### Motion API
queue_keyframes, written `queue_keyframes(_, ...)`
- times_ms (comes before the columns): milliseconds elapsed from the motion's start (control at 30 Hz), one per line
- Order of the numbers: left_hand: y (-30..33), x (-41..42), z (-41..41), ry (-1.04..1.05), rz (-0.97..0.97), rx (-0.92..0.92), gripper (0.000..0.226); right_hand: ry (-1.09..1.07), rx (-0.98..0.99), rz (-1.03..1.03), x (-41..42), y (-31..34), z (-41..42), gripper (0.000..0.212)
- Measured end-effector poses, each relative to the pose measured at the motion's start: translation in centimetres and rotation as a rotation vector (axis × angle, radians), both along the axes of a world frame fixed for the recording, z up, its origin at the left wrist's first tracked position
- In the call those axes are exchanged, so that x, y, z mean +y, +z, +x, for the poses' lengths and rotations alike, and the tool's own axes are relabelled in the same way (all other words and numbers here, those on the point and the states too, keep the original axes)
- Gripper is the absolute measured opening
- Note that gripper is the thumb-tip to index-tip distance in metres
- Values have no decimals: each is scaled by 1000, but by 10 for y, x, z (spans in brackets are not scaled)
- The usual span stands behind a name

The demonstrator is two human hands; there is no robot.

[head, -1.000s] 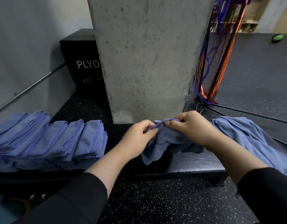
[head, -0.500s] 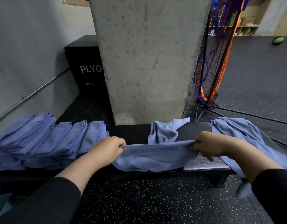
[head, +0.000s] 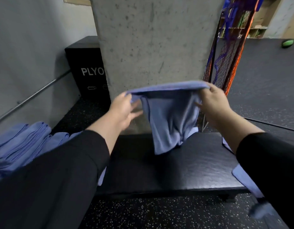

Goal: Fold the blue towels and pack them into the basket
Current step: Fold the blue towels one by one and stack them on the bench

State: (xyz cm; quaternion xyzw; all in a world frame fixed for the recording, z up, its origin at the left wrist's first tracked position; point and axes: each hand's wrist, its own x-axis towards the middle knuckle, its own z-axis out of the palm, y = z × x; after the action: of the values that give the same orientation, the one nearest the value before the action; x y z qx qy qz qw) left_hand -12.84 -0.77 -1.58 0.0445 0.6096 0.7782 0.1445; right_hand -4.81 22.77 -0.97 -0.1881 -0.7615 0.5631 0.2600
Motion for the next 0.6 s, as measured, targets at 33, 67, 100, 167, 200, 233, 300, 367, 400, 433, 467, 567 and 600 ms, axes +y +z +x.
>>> queue_keyframes(33, 10, 4, -10, 30, 52, 26, 22, 11, 40, 3, 1, 8, -8, 27)
queue_keyframes(67, 17, 6, -20, 55, 48, 53, 26, 21, 52, 11, 0, 13, -13, 28)
queue_keyframes(100, 20, 7, -28, 74, 9, 87, 28, 23, 55, 24, -1, 14, -16, 29)
queue_keyframes(167, 16, 1, -40, 102, -80, 146, 30, 23, 66, 13, 0, 7, -16, 29)
queue_keyframes(200, 12, -5, -43, 104, -122, 165, 34, 36, 72, -24, -3, 3, -13, 28)
queue_keyframes(233, 7, -11, -44, 106, -158, 182, 37, 41, 77, -58, -3, -4, -12, 28)
queue_keyframes(300, -2, -22, -41, 115, -244, 211, 39, 44, 90, -56, -3, -17, -5, 35)
queue_keyframes(367, -10, -29, -33, 133, -339, 248, 35, 31, 98, 16, -2, -31, 0, 36)
queue_keyframes(400, -14, -31, -27, 135, -367, 272, 33, 16, 97, 71, -2, -37, 5, 35)
queue_keyframes(433, -17, -34, -21, 136, -386, 292, 32, -12, 95, 153, -3, -41, 12, 36)
queue_keyframes(467, -19, -37, -16, 142, -392, 307, 31, -41, 89, 248, -3, -45, 19, 33)
queue_keyframes(567, -31, -51, -5, 135, -401, 340, 31, -120, 44, 484, 6, -63, 42, 29)
queue_keyframes(600, -37, -55, 0, 117, -438, 362, 27, -116, 53, 546, 11, -71, 51, 30)
